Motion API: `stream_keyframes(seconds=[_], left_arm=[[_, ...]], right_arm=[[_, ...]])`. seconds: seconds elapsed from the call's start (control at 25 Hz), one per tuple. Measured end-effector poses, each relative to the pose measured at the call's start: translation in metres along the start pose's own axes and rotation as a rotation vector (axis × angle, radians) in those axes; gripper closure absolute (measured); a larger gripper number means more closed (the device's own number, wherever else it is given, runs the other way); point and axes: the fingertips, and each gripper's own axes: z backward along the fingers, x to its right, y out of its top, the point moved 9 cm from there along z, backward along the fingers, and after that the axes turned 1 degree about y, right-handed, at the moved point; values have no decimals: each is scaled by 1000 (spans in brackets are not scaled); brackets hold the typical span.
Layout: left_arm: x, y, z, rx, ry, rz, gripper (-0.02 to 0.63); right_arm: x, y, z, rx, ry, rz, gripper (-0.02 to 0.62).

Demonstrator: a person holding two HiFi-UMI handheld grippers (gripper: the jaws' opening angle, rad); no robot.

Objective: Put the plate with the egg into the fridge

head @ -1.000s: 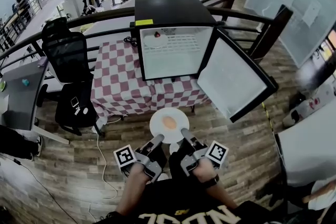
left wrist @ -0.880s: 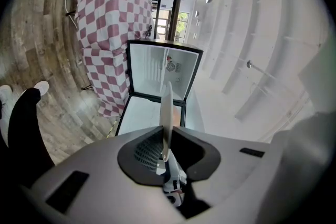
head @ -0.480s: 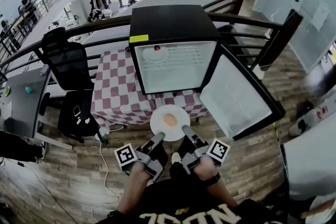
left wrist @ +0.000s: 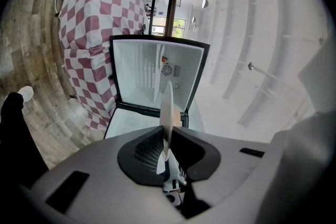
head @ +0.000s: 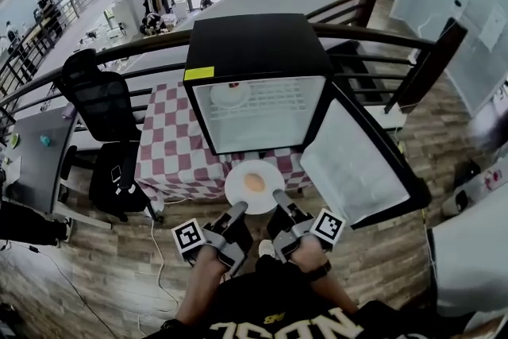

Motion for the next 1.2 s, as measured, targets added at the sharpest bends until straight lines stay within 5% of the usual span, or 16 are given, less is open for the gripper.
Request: stream_keyframes(seconds=[1.2], left_arm=[[-1, 29, -88, -15, -15, -29, 560]], right_arm=[[2, 77, -48, 14, 30, 30, 552]])
